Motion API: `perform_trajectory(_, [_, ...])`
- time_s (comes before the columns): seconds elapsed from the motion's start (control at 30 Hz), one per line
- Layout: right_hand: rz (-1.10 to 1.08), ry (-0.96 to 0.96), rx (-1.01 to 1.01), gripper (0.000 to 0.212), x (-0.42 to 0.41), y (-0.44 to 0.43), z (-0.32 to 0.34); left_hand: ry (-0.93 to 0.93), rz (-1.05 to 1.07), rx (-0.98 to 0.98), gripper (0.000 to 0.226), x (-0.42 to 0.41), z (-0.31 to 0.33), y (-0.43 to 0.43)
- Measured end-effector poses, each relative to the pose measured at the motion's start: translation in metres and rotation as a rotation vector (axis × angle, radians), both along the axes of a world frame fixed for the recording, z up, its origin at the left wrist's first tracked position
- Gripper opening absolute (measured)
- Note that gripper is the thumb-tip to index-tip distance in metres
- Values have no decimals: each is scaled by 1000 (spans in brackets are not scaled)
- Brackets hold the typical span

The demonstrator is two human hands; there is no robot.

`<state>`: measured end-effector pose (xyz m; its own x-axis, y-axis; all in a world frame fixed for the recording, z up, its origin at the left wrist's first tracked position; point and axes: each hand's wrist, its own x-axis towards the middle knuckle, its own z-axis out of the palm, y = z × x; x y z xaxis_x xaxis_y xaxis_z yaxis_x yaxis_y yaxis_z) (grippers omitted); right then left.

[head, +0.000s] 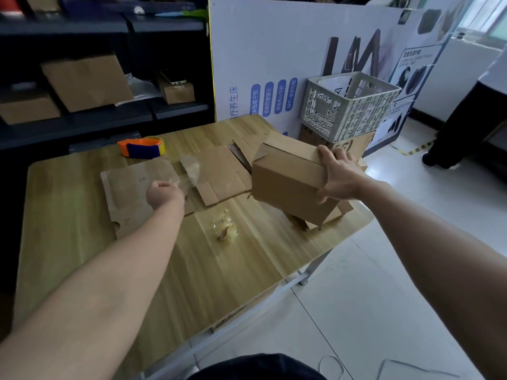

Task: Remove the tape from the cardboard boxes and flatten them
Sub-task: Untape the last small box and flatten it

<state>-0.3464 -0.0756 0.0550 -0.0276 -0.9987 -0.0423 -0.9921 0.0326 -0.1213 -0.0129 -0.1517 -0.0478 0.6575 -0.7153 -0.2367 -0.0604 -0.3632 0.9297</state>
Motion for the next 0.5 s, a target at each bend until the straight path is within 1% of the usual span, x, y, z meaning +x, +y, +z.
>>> perform_trajectory(0.07, [-57,28,-27,117,-9,-2,0,-48,-36,-31,10,3,-7,0])
perform_trajectory(0.13, [-52,53,-35,118,-2,-7,-6,-173,-182,-41,8,-10,-13,4])
perform_trajectory(0.2, [-52,47,-53,120,10,-13,-12,-359,-342,-106,9,-23,-20,8])
perform_trajectory(0.33, [-61,20,-83,121,15,-18,-16,-779,-452,-200,16,-27,-38,11])
perform_trajectory(0.37, [-59,22,-81,121,14,-18,-16,-861,-489,-217,19,-28,-43,11])
perform_trajectory(0.43, [-48,23,-84,121,13,-18,-19,-934,-588,-250,23,-35,-55,9])
perform_trajectory(0.5, [-38,8,-91,120,12,-17,-22,-952,-709,-245,17,-48,-71,11])
